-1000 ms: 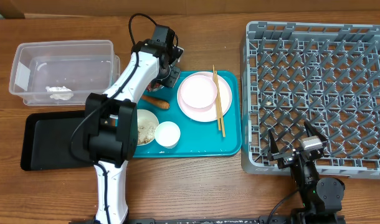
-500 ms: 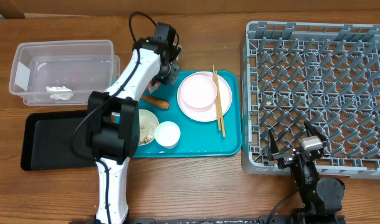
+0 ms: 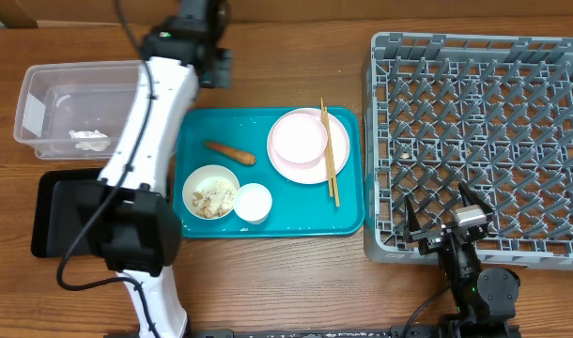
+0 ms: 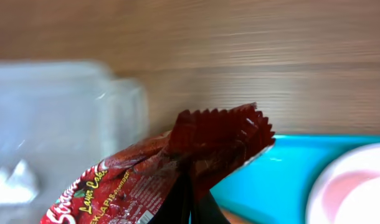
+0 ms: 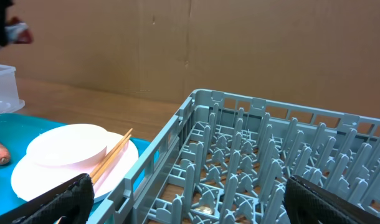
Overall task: Sort waste into correct bins and load items into the dishwasher
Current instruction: 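Lift the wrapper with the left gripper and drop it into the clear bin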
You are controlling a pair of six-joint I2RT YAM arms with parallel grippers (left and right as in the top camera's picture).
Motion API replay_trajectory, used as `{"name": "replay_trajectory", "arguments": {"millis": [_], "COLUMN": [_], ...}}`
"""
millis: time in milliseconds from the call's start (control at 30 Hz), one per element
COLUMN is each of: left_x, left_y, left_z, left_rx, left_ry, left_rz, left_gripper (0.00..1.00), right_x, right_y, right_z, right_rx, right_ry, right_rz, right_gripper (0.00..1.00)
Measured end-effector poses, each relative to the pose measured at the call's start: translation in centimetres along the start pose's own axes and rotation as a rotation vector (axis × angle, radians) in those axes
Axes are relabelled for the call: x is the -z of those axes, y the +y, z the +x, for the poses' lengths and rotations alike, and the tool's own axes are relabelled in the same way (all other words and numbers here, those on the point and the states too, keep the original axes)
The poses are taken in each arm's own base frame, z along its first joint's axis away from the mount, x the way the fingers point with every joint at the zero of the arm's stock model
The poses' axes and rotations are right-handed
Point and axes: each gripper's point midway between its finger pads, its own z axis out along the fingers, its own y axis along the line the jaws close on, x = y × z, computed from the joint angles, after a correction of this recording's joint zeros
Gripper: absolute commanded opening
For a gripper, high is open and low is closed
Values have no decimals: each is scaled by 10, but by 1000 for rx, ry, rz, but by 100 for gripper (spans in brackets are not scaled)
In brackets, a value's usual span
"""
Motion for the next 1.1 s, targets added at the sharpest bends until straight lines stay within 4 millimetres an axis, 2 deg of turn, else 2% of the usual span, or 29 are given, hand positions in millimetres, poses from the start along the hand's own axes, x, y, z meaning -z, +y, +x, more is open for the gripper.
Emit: {"name": "replay_trajectory", "arguments": {"millis": [67, 100, 133, 167, 300, 333, 400, 533, 633, 700, 767, 833, 933, 967, 1033, 1100], "left_x": [-4, -7, -9, -13, -32, -39, -51, -79, -83, -83, -83, -78, -59, -47, -26, -5], "left_y": [29, 51, 59, 76, 130, 141, 150, 143, 139, 138, 137, 132, 120, 113, 93, 66], "left_z": [1, 2, 3, 5, 27, 34, 43, 55, 50, 42, 40, 38, 25, 12, 3, 8], "left_rx": [83, 148, 169, 215, 354, 387, 419, 456, 460, 470, 479, 479, 475, 467, 437, 398], "left_ry": [15, 24, 27, 36, 85, 96, 107, 108, 88, 54, 51, 64, 69, 43, 32, 57], "left_rz": [-37, -60, -67, -82, -134, -143, -138, -45, -13, 0, 8, 38, 111, 145, 195, 231], "left_gripper": [4, 4, 4, 4, 4, 4, 4, 4, 68, 81, 87, 87, 91, 99, 100, 100], "right_x": [0, 0, 0, 0, 0, 0, 0, 0, 0, 0, 0, 0, 0, 0, 0, 0], "right_y": [0, 0, 0, 0, 0, 0, 0, 0, 0, 0, 0, 0, 0, 0, 0, 0], "right_z": [0, 0, 0, 0, 0, 0, 0, 0, 0, 0, 0, 0, 0, 0, 0, 0], "right_rx": [0, 0, 0, 0, 0, 0, 0, 0, 0, 0, 0, 0, 0, 0, 0, 0], "right_ry": [0, 0, 0, 0, 0, 0, 0, 0, 0, 0, 0, 0, -1, 0, -1, 0], "right_rz": [0, 0, 0, 0, 0, 0, 0, 0, 0, 0, 1, 0, 0, 0, 0, 0], "right_gripper": [100, 100, 100, 100, 100, 100, 100, 100, 100, 100, 100, 100, 100, 100, 100, 100]}}
